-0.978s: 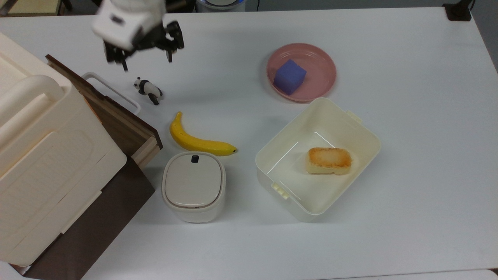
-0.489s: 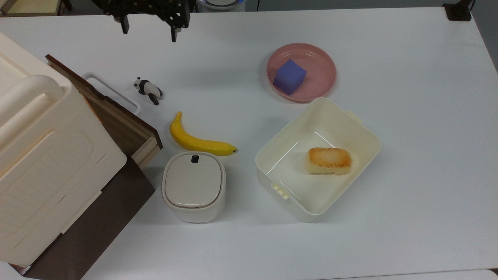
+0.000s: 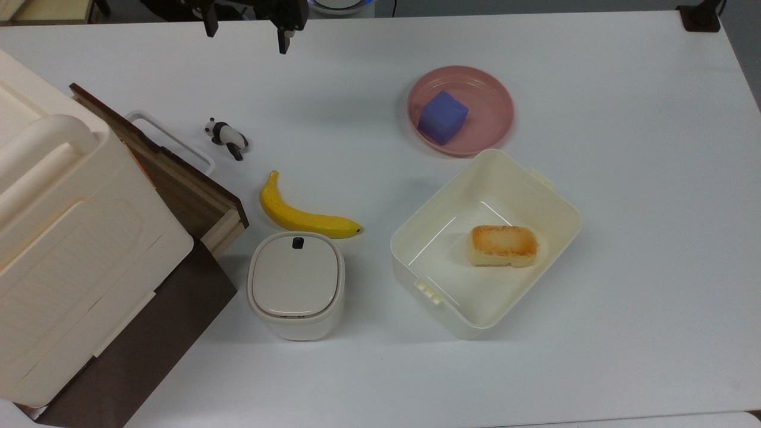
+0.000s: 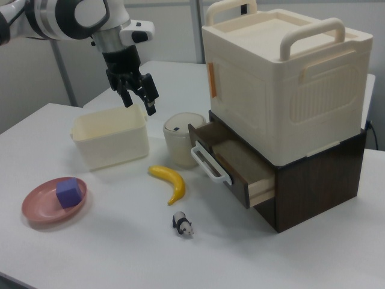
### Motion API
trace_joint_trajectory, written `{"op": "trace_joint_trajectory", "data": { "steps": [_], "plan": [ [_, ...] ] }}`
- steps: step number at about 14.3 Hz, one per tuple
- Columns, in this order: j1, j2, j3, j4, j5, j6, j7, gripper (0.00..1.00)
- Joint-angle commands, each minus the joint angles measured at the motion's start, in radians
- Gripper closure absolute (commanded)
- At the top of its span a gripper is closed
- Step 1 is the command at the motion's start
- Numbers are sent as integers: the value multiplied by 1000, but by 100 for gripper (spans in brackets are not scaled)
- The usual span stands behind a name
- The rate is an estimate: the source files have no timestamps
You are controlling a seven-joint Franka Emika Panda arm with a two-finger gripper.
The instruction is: Slide the drawer open
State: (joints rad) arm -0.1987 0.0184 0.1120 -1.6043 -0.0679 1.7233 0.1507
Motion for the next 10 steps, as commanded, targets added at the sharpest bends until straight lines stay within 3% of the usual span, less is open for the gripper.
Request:
{"op": "trace_joint_trajectory", "data": {
  "steps": [1,3,8,10],
  "plan": [
    [36,-21,-15,-16,39,-4,85,0],
    [53,-20,-25,-9,54,-5,137,0],
    [188,-21,-251,34,160,-10,116,0],
    [208,-21,-264,34,157,-14,102,0]
  ]
}}
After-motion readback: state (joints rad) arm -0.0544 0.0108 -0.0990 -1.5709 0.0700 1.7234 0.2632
